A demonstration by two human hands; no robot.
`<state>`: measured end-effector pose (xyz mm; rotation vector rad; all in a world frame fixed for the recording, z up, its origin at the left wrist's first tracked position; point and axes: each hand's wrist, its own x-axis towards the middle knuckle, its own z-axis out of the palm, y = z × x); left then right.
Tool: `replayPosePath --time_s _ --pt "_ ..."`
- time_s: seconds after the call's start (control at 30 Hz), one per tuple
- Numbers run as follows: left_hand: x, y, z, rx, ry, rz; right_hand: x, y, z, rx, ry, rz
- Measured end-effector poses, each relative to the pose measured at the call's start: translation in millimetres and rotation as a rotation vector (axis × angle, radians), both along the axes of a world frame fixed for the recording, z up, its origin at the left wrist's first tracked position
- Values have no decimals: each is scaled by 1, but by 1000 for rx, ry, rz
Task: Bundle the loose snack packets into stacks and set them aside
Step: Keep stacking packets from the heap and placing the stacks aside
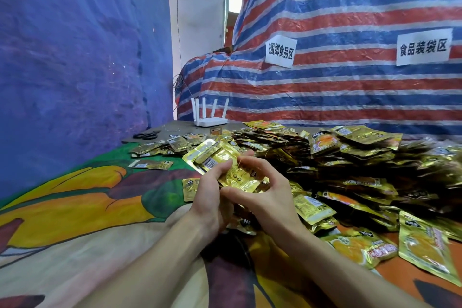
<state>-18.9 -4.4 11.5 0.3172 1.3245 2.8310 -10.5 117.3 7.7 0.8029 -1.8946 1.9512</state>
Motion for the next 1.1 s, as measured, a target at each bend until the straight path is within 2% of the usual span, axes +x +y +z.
replayPosePath --time_s 0.13,0.3,0.4,0.47,0.57,0.7,0.9,1.03,1.1 --pt "1 2 1 -14 -21 -16 -11 4 1 -26 -54 -14" --pt "2 0 -1 30 -29 -69 -17 9 0 55 -174 -24" --pt "1 -2 -3 -65 -48 -49 -17 12 3 26 -221 41" --pt "1 -1 -2 -158 -30 43 -18 16 7 43 -177 -19" --pt "3 0 0 -168 22 173 -21 24 13 58 -119 -115" --pt "2 2 -2 -205 -102 308 -28 35 13 194 -13 -289" --pt "-7 12 -3 -62 -211 320 -39 41 5 280 99 -458" --pt "-22 34 10 -83 -339 320 -50 46 -2 394 69 -618" --pt "-28 45 18 -230 -405 332 -52 51 -6 499 32 -696"
